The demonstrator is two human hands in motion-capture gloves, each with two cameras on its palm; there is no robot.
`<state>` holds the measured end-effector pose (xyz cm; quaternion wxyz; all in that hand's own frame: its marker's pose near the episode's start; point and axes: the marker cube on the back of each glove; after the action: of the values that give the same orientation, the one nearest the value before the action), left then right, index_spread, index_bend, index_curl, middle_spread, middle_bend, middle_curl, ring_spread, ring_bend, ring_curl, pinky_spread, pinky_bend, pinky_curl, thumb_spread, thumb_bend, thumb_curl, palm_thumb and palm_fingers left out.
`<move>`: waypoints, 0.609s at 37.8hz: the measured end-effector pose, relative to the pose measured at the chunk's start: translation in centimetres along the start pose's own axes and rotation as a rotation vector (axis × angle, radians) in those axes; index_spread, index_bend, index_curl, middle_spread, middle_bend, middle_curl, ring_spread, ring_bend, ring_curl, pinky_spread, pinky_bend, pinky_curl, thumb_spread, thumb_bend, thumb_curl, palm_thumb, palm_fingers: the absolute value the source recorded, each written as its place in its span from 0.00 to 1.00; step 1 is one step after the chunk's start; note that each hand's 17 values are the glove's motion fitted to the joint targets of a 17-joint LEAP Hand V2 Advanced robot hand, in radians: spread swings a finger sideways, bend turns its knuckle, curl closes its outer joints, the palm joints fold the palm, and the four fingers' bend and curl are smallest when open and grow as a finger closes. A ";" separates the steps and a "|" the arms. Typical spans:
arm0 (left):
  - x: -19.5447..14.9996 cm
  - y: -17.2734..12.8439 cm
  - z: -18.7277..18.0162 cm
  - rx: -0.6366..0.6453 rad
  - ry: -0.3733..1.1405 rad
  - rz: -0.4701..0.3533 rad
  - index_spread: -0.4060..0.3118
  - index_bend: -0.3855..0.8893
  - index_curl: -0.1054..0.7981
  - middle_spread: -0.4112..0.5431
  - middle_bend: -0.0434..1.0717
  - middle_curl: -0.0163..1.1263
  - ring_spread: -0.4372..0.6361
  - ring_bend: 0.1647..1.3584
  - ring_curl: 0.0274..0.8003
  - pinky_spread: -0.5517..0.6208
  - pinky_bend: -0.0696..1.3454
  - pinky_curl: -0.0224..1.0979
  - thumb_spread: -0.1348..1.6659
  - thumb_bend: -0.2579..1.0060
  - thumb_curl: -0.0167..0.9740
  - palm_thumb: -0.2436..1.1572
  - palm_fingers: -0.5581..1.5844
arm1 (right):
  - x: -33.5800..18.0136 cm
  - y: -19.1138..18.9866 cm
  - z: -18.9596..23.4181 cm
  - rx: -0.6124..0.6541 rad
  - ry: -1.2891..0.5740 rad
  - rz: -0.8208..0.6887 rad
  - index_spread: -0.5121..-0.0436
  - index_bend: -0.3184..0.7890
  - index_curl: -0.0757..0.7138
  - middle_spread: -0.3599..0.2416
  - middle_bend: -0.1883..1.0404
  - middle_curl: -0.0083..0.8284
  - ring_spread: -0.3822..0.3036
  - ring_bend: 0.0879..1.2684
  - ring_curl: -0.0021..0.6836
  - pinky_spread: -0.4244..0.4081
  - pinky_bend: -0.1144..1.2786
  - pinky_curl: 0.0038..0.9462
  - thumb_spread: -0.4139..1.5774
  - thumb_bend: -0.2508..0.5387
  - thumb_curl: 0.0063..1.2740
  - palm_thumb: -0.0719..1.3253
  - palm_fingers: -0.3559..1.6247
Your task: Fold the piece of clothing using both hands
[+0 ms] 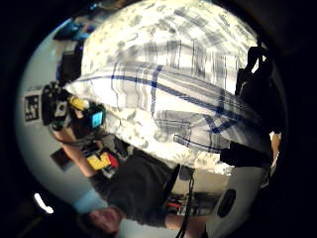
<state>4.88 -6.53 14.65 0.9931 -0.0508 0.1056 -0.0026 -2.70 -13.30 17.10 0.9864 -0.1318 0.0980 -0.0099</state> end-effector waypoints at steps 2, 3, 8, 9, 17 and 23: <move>0.1 -2.1 0.8 -0.016 -0.074 -0.035 0.23 0.41 0.54 0.07 0.53 0.57 0.08 0.39 0.55 0.22 0.20 0.38 0.98 0.58 0.12 0.40 0.80 | -0.8 -0.7 -0.8 0.047 0.032 0.041 0.55 0.44 0.61 0.29 0.49 0.60 0.22 0.48 0.67 0.16 0.47 0.44 0.62 0.31 0.40 0.84 0.81; 0.1 -3.2 1.3 -0.034 -0.103 -0.046 0.23 0.41 0.53 0.07 0.53 0.57 0.08 0.38 0.55 0.22 0.21 0.38 0.98 0.59 0.12 0.40 0.79 | -1.1 -1.5 -0.8 0.058 0.045 0.048 0.55 0.44 0.61 0.29 0.49 0.61 0.22 0.48 0.67 0.16 0.47 0.44 0.61 0.31 0.40 0.84 0.81; 0.2 -7.0 3.6 -0.100 -0.137 -0.087 0.24 0.41 0.54 0.07 0.51 0.57 0.08 0.37 0.55 0.22 0.21 0.38 0.98 0.61 0.12 0.39 0.78 | -1.2 -4.9 0.5 0.046 0.066 0.087 0.54 0.42 0.61 0.29 0.49 0.61 0.22 0.47 0.68 0.16 0.47 0.44 0.61 0.30 0.41 0.84 0.80; 0.3 -7.6 4.1 -0.130 -0.129 -0.086 0.24 0.41 0.54 0.07 0.51 0.57 0.08 0.37 0.55 0.22 0.21 0.38 0.98 0.61 0.12 0.39 0.78 | -1.1 -5.7 1.0 0.047 0.064 0.107 0.54 0.41 0.61 0.28 0.48 0.61 0.22 0.47 0.68 0.15 0.47 0.45 0.61 0.30 0.42 0.84 0.79; -0.4 -12.0 6.9 -0.155 -0.177 -0.136 0.25 0.41 0.54 0.08 0.47 0.56 0.09 0.31 0.53 0.22 0.21 0.39 0.98 0.64 0.13 0.37 0.77 | -1.2 -13.6 2.8 0.399 0.069 0.072 0.50 0.35 0.53 0.26 0.51 0.62 0.20 0.48 0.69 0.15 0.46 0.44 0.61 0.30 0.43 0.85 0.75; -1.1 -11.9 6.5 -0.190 -0.236 -0.203 0.28 0.35 0.51 0.10 0.42 0.54 0.10 0.28 0.52 0.23 0.24 0.40 0.97 0.65 0.11 0.32 0.73 | -0.1 -14.1 1.8 0.578 0.177 0.149 0.49 0.32 0.47 0.26 0.51 0.63 0.21 0.49 0.69 0.17 0.45 0.43 0.64 0.28 0.43 0.83 0.72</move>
<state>5.18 -17.67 22.38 0.9840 -0.1546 -0.0173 -0.0867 -2.31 -26.39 22.51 0.9686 0.1630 0.1862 0.0236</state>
